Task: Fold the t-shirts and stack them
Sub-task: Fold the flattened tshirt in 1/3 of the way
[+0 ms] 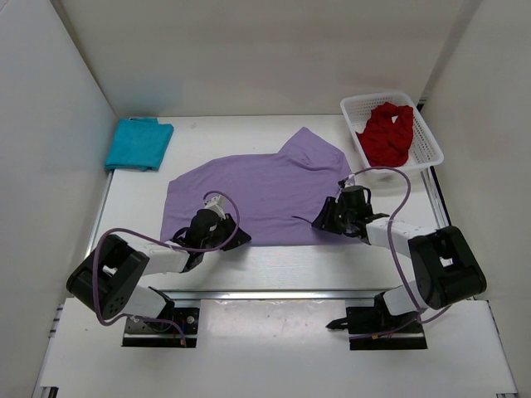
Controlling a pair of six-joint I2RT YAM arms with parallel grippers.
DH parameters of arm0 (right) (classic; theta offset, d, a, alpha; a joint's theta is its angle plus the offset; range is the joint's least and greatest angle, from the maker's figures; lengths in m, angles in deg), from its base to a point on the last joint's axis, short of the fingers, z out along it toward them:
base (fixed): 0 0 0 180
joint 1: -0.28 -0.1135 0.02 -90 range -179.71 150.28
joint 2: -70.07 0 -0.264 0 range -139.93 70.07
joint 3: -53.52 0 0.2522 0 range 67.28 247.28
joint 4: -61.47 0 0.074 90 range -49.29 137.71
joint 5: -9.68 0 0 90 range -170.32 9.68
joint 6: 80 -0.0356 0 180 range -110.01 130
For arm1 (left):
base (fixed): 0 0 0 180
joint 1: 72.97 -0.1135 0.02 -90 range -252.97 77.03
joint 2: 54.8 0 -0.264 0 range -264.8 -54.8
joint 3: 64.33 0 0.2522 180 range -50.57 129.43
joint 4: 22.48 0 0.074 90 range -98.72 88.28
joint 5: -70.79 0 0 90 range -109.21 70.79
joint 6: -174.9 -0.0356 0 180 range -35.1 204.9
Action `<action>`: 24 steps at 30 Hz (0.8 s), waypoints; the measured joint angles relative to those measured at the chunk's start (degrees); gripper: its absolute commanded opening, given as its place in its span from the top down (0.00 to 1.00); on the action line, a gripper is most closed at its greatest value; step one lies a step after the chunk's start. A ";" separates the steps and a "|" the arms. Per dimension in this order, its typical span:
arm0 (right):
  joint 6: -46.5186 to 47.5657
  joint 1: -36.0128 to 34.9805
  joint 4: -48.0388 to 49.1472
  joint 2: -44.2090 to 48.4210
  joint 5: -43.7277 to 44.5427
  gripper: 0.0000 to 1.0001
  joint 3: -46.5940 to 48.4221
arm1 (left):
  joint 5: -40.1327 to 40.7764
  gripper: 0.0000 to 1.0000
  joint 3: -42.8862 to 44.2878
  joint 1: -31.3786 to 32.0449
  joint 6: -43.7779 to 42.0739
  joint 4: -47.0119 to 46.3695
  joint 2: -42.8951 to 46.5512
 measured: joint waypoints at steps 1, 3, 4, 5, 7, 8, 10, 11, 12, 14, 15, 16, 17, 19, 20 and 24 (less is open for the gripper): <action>-0.17 0.22 0.15 -0.52 -0.04 0.70 0.00 | 0.00 0.79 0.00 -0.11 0.00 -0.04 0.00; -0.31 0.44 0.68 -0.70 -0.22 0.72 0.00 | 0.00 0.79 0.00 -0.13 0.07 -0.13 -0.02; -0.31 0.44 0.81 -0.79 -0.22 0.76 0.04 | 0.00 0.79 0.00 -0.11 0.15 -0.26 -0.04; -0.31 0.44 0.83 -1.03 -0.22 0.83 0.20 | 0.00 0.78 0.00 -0.11 0.17 -0.35 -0.13; -0.20 0.42 0.72 -2.01 -0.15 0.90 0.96 | -0.02 0.79 0.00 -0.09 0.17 -0.35 -0.37; -0.31 0.35 0.57 -2.69 -0.13 0.93 1.68 | -0.02 0.79 0.00 -0.09 0.20 -0.37 -0.55; -0.28 0.28 -0.02 -4.74 0.20 0.99 4.17 | -0.02 0.79 0.00 -0.13 0.26 -0.39 -0.83; -0.02 0.28 -0.48 -6.16 0.37 1.00 6.01 | -0.07 0.79 0.00 -0.15 0.33 -0.37 -0.90; 0.13 0.28 -0.87 -7.74 0.55 1.00 8.17 | -0.07 0.79 0.00 -0.15 0.35 -0.37 -0.92; 0.52 0.17 -1.57 -11.13 1.16 1.00 13.07 | -0.09 0.79 0.00 -0.15 0.35 -0.37 -0.90; 0.90 -0.04 -2.29 -12.85 1.62 1.00 15.98 | -0.09 0.80 0.00 -0.15 0.35 -0.35 -0.90; 1.36 -0.11 -2.89 -14.56 2.08 1.00 18.80 | -0.09 0.79 0.00 -0.17 0.35 -0.35 -0.87; 1.90 -0.31 -3.56 -16.46 2.58 0.98 22.18 | -0.11 0.79 0.00 -0.22 0.35 -0.24 -0.74; 3.15 -0.81 -5.03 -20.26 3.56 0.92 28.96 | -0.15 0.80 0.00 -0.39 0.31 -0.09 -0.35; 3.67 -1.18 -5.53 -21.81 4.07 0.86 31.69 | -0.15 0.79 0.00 -0.52 0.31 0.20 0.07; 6.40 -3.08 -6.10 -24.11 5.40 0.71 37.00 | -0.07 0.79 -0.02 -1.31 -0.02 0.94 2.29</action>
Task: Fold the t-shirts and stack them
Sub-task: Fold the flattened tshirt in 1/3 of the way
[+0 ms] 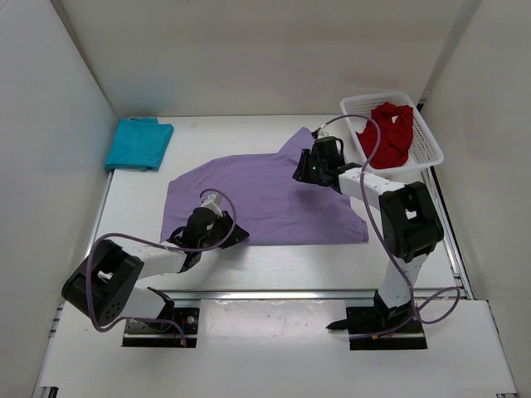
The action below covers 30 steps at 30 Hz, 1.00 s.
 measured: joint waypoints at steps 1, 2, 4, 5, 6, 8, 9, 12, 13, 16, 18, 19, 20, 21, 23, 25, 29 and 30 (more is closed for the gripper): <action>0.57 -0.52 -0.28 0.46 0.37 0.70 -0.02 | 0.24 0.78 0.02 -0.04 -0.26 0.39 0.52; 1.14 -1.14 -0.61 1.11 0.76 0.67 -0.37 | 0.50 0.79 0.11 -0.02 -0.59 0.98 1.01; 1.70 -2.19 -0.61 3.76 1.57 0.66 -3.21 | 0.92 0.78 0.79 0.24 -1.57 2.60 1.38; 1.77 -2.60 -0.50 5.64 1.88 0.71 -5.38 | 1.18 0.78 1.44 0.31 -2.12 3.76 1.40; 1.79 -3.13 0.02 8.17 2.19 0.79 -8.50 | 1.29 0.78 2.01 0.17 -2.62 4.68 1.40; 1.33 -4.24 0.68 13.84 2.36 0.88 -15.47 | 1.05 0.77 2.80 -1.03 -3.58 6.19 1.86; 1.09 -4.74 0.81 16.35 2.54 0.92 -18.86 | 0.98 0.78 2.89 -2.16 -3.96 6.97 2.36; 0.26 -5.64 1.46 21.07 2.62 0.94 -27.28 | 1.03 0.76 2.89 -6.73 -5.18 9.57 4.26; -0.04 -5.62 1.57 21.68 2.62 0.95 -29.46 | 1.29 0.76 2.89 -8.04 -5.62 10.40 4.68; -0.74 -4.59 2.38 22.03 2.38 0.97 -34.03 | 0.85 0.77 2.82 -12.50 -6.47 12.04 4.70; -0.92 -3.91 3.04 22.80 2.45 1.00 -34.95 | -0.79 0.77 2.43 -15.37 -6.54 12.04 3.48; -1.14 -3.72 3.65 22.97 2.29 1.00 -35.43 | -2.03 0.78 2.03 -16.81 -6.36 12.11 2.27; -1.29 -3.74 4.15 23.19 2.27 1.00 -35.87 | -3.32 0.79 1.33 -18.12 -6.05 12.09 1.03; -1.46 -3.82 4.52 23.41 2.32 1.00 -36.24 | -4.85 0.80 0.48 -19.02 -5.05 11.30 0.31; -2.27 -4.66 5.84 24.79 2.71 1.00 -38.01 | -8.35 0.80 -1.60 -21.03 -4.02 8.76 0.37; -3.32 -6.47 6.21 27.36 3.10 1.00 -40.46 | -11.43 0.80 -4.55 -22.80 -3.39 7.13 2.10; -5.46 -10.12 4.17 33.11 2.78 0.98 -44.50 | -12.79 0.78 -10.14 -23.19 -3.13 10.51 11.87; -6.05 -10.54 3.21 34.23 2.60 0.96 -44.96 | -12.70 0.77 -11.30 -23.23 -3.30 13.35 15.61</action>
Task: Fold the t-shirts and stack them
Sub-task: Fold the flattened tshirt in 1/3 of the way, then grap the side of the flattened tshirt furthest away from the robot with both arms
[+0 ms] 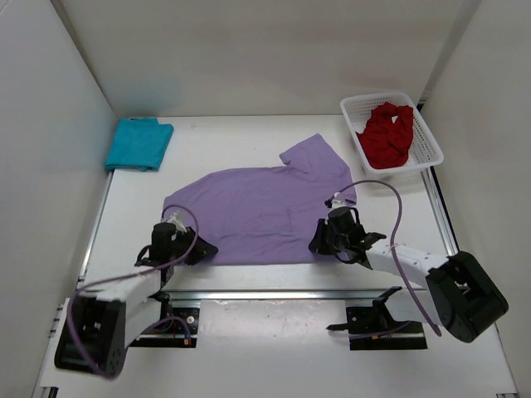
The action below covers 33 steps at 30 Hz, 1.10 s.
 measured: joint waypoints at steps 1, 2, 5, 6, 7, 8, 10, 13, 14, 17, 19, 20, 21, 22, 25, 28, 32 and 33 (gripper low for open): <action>-0.31 -0.04 -1.09 1.07 -0.15 0.88 -0.33 | 0.33 0.76 -0.81 -0.04 -0.26 3.39 4.04; -0.46 0.11 -2.12 2.03 -0.42 0.81 -0.52 | 0.92 0.75 -1.07 -0.07 -0.79 6.97 7.76; -0.11 1.84 -5.51 4.79 -1.92 0.72 -0.37 | 2.93 0.71 2.21 -0.37 -2.40 17.09 14.40; 0.22 2.71 -6.51 5.46 -2.23 0.73 -0.09 | 3.89 0.69 5.79 -0.15 -3.04 19.43 13.81; 0.74 3.52 -7.30 5.95 -2.45 0.75 0.35 | 5.16 0.68 9.94 0.26 -3.74 20.90 11.82; 1.09 4.17 -7.96 6.23 -2.73 0.80 1.05 | 6.21 0.68 14.73 0.59 -4.50 21.81 9.25; 1.90 5.11 -8.39 6.40 -3.37 0.84 2.62 | 7.96 0.66 25.18 0.72 -6.12 21.46 2.54; 2.78 5.35 -7.56 6.80 -5.11 0.85 3.23 | 11.43 0.62 37.81 -1.20 -8.22 18.36 -7.78; 2.89 5.33 -7.19 6.97 -5.68 0.86 3.02 | 12.48 0.61 40.50 -2.47 -9.01 17.70 -10.93; 3.02 5.31 -6.29 7.96 -7.43 0.85 1.68 | 15.21 0.55 50.03 -6.60 -11.91 19.76 -22.91; 3.23 4.98 -5.90 8.76 -8.33 0.83 0.83 | 16.59 0.49 55.78 -9.05 -14.34 21.53 -31.39; 3.34 4.94 -5.75 9.03 -8.85 0.84 0.59 | 17.07 0.46 57.05 -10.10 -15.41 22.05 -34.34; 3.43 4.94 -5.51 9.16 -9.18 0.84 0.44 | 17.51 0.44 57.33 -10.97 -16.41 22.75 -36.46; 3.52 4.92 -4.96 9.27 -9.64 0.83 0.20 | 17.66 0.40 57.31 -11.85 -17.16 24.13 -37.97; 3.82 4.90 -3.63 9.33 -10.82 0.84 -0.44 | 18.71 0.37 57.33 -13.49 -19.61 27.45 -40.61; 3.89 4.55 -2.58 9.31 -11.61 0.85 -1.11 | 18.56 0.46 57.64 -13.27 -21.42 29.24 -41.72; 3.89 4.20 -1.55 9.27 -12.15 0.84 -1.51 | 17.70 0.50 57.72 -11.96 -22.75 30.58 -42.21; 3.89 4.20 -1.20 9.25 -12.31 0.85 -1.57 | 17.70 0.57 57.59 -11.56 -22.84 30.60 -42.16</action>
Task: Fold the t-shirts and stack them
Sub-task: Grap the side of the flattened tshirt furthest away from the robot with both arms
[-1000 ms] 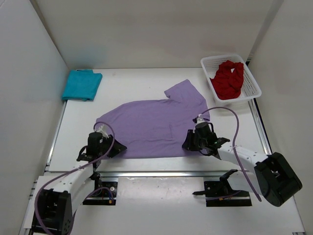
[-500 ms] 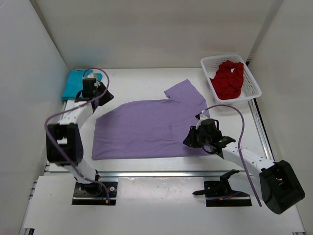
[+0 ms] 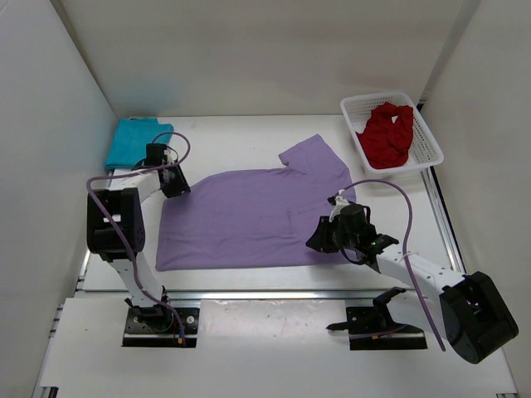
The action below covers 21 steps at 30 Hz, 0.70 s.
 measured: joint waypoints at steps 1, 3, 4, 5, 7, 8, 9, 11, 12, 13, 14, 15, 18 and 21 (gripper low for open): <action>0.02 0.00 0.17 -0.02 -0.13 0.85 -0.07 | -0.04 0.61 -0.33 0.44 0.00 -0.09 0.15; 0.02 -0.04 0.37 -0.09 -0.26 0.85 -0.15 | -0.13 0.78 -1.68 1.07 0.04 -0.11 0.87; 0.02 -0.09 0.48 -0.09 -0.31 0.84 -0.17 | -0.17 0.84 -2.54 1.27 -0.02 0.00 1.36; -0.02 -0.13 0.52 -0.09 -0.35 0.84 -0.17 | -0.20 0.94 -3.37 1.68 -0.04 0.00 1.86; -0.02 -0.31 0.74 -0.09 -0.37 0.84 -0.22 | -0.15 1.00 -4.98 2.62 0.31 0.09 3.02; -0.02 -0.39 0.87 -0.09 -0.42 0.85 -0.24 | -0.13 1.00 -5.75 3.04 0.55 0.11 3.72; -0.02 -0.39 1.03 -0.07 -0.42 0.84 -0.26 | 0.17 1.00 -6.95 3.63 1.01 -0.13 4.83; -0.04 -0.66 1.60 0.00 -0.37 0.84 -0.50 | 0.98 1.00 -9.84 5.14 2.12 -0.74 8.37; -0.07 -0.66 1.81 0.04 -0.39 0.84 -0.66 | 1.95 0.95 -12.02 6.23 2.69 -1.40 11.17; -0.11 -0.66 2.12 0.07 -0.39 0.84 -0.96 | 3.28 0.87 -14.38 7.76 3.39 -1.77 14.58; -0.11 -0.66 2.29 0.07 -0.39 0.84 -1.25 | 4.52 0.84 -16.85 9.64 4.04 -2.47 18.47; -0.11 -0.66 2.32 0.07 -0.39 0.84 -1.42 | 5.86 0.81 -19.80 11.80 4.94 -3.91 22.84; -0.13 -0.74 2.80 0.00 -0.42 0.84 -1.95 | 8.44 0.74 -28.48 18.43 7.65 -7.32 35.78; -0.17 -0.76 3.08 -0.09 -0.39 0.84 -2.14 | 9.01 0.54 -36.94 21.38 10.21 -10.71 44.30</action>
